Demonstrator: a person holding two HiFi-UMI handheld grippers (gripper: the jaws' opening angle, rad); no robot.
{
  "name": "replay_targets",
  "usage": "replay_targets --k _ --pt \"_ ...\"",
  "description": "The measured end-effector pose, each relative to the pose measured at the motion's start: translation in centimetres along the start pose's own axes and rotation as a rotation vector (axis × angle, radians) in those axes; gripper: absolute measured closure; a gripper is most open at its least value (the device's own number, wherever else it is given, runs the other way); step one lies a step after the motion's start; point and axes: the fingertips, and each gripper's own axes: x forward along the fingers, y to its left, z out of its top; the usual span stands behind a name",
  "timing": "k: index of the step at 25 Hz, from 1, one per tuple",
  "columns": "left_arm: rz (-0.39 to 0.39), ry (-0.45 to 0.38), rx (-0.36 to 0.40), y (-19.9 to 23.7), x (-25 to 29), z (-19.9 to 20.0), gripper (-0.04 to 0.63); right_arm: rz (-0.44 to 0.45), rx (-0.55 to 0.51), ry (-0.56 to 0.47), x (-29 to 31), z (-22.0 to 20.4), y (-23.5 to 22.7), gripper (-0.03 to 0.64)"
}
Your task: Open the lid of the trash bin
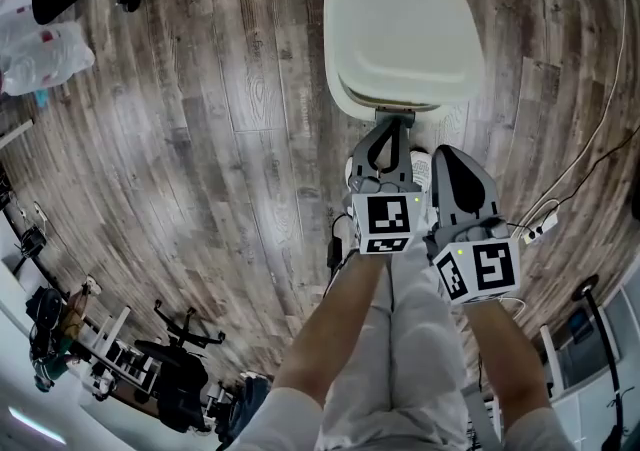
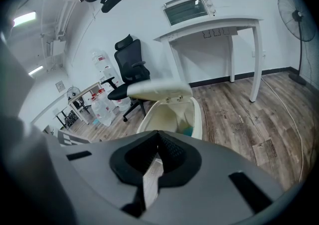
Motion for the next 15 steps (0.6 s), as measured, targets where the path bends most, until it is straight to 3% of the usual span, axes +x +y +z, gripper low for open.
replay_targets --k 15 --pt "0.001 0.001 -0.011 0.04 0.08 -0.02 0.596 -0.007 0.007 -0.002 -0.78 -0.40 -0.40 0.601"
